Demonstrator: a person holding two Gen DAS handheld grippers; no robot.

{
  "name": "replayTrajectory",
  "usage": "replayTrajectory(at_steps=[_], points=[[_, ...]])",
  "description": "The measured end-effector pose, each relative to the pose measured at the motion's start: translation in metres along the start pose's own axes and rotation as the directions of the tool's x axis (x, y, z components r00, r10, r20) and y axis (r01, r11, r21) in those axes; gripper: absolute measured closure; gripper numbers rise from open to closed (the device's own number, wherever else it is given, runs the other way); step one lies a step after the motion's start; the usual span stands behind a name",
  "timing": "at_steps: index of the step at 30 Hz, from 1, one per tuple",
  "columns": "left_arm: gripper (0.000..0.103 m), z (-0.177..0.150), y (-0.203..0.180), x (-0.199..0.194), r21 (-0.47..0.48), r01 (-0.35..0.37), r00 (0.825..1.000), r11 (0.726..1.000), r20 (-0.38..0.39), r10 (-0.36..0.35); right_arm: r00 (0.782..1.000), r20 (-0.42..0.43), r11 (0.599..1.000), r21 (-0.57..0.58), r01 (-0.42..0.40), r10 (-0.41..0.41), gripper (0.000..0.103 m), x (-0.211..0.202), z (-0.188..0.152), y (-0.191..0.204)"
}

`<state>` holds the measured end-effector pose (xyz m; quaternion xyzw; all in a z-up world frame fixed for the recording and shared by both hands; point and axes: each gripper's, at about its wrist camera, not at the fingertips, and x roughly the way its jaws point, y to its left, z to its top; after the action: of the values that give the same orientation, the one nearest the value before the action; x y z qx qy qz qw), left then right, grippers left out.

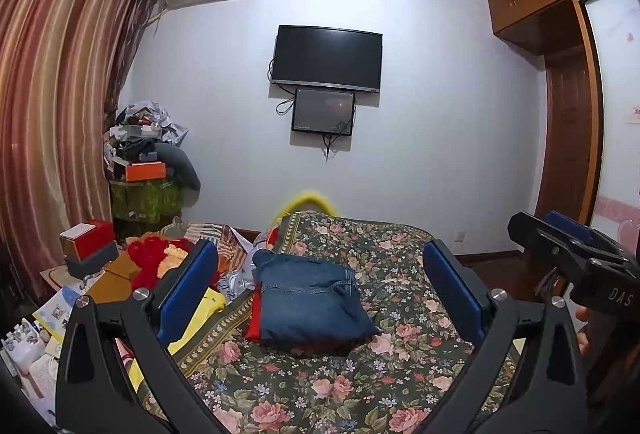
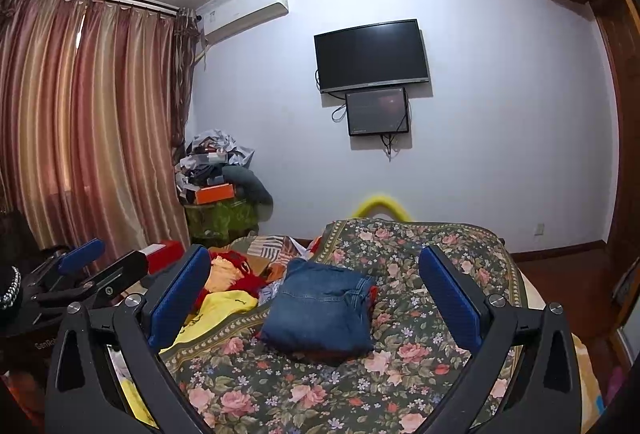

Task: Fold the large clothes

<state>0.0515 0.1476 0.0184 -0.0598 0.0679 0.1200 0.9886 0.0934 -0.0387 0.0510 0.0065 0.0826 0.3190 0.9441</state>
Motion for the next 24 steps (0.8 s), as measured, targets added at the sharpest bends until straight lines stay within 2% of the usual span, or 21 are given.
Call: replayTrajectory(at_steps=[11,24], points=[[0.0,-0.0007,0.0015,-0.0009,0.003,0.002,1.0,1.0,0.003,-0.002,1.0,-0.012,1.0,-0.008,0.01,-0.01,0.0,0.0007,0.0002,0.003],[0.0,-0.0005,-0.0025,-0.0024,0.01,0.041,0.999,0.999,-0.012,-0.041,1.0,-0.013,1.0,-0.016,0.02,-0.02,0.0,0.0002,0.0022,0.0034]])
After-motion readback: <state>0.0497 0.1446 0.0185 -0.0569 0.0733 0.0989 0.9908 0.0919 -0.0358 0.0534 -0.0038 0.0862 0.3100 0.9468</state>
